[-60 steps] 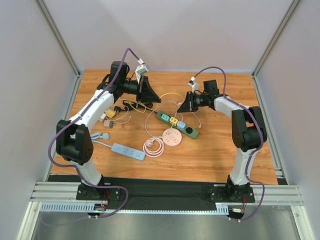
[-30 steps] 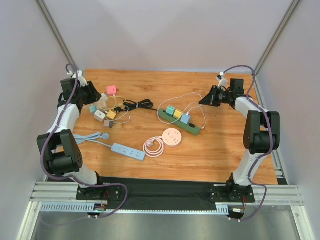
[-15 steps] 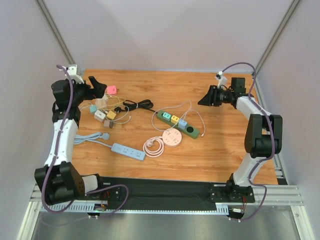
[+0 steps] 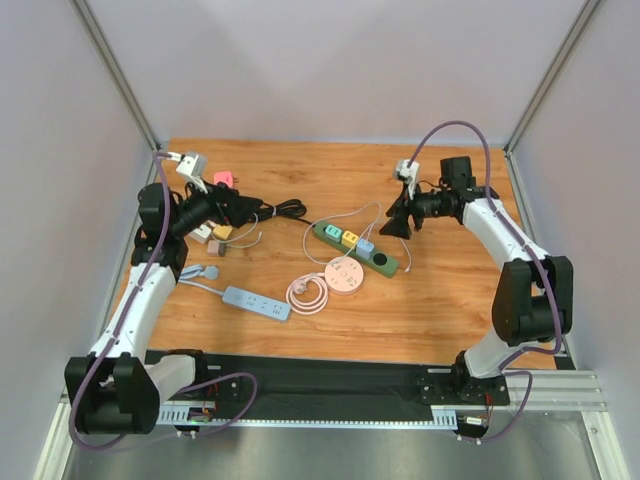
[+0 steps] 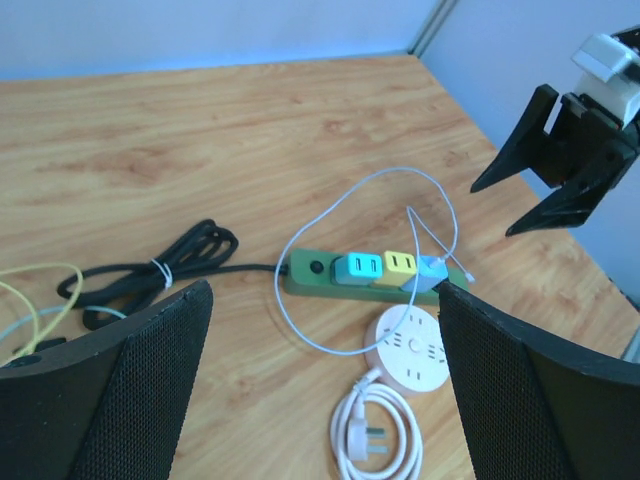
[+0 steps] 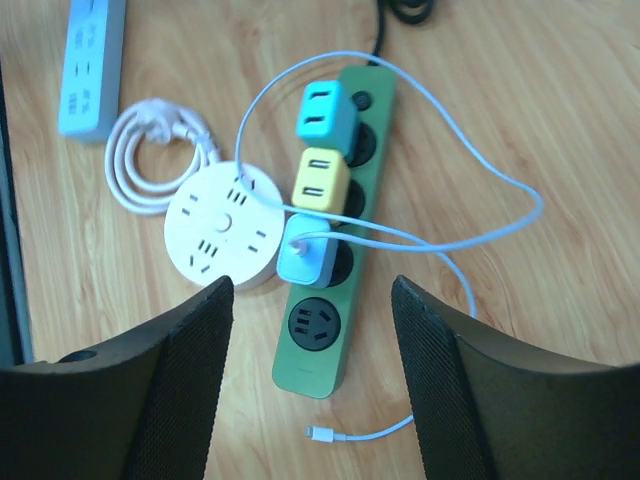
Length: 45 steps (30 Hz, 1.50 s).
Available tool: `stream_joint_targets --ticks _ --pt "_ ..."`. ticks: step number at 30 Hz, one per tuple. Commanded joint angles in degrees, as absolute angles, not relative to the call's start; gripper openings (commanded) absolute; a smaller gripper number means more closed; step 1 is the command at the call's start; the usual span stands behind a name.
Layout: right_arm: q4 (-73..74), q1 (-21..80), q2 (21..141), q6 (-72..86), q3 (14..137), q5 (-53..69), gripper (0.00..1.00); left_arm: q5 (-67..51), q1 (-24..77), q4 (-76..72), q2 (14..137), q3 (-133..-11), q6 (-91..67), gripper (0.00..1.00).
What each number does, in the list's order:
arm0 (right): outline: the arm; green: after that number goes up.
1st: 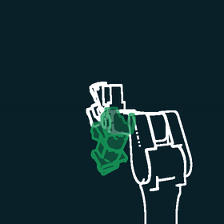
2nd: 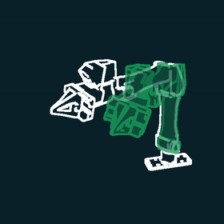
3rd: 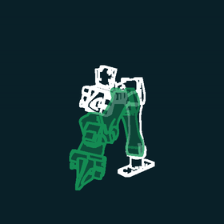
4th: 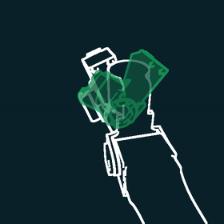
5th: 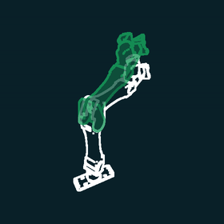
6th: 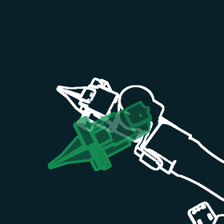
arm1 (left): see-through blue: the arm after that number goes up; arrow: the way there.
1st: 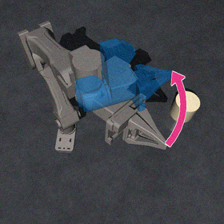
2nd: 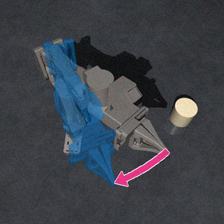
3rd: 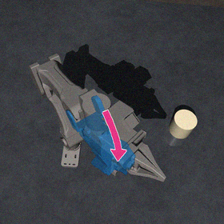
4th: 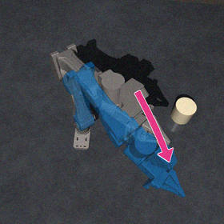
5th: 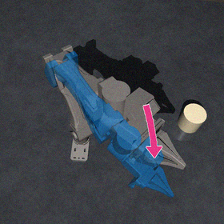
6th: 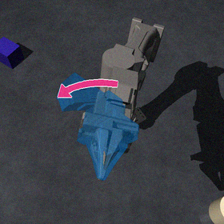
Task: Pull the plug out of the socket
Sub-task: Remove the plug from the socket.
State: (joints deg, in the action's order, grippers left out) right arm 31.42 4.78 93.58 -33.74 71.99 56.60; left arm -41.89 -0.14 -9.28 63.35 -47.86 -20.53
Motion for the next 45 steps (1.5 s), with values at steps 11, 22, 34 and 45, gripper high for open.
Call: stream_joint_targets --ticks 11,22,34,45 --pt "35.07 15.29 90.7 -52.13 66.01 37.36 0.66 -40.87 -0.26 -9.5 57.21 -42.89 -26.9 0.99" --pt "27.34 21.62 93.95 -43.33 64.25 27.26 0.65 -45.44 -0.26 -3.79 54.14 -40.7 -22.15 0.96" --pt "21.8 28.3 100.1 -37.71 65.65 16.0 0.57 -48.42 -0.26 -1.85 53.96 -40.52 -22.06 0.96" --pt "23.91 28.92 99.41 -39.28 67.33 14.51 0.0 -47.47 4.29 -4.22 57.3 -40.43 -25.66 0.92"
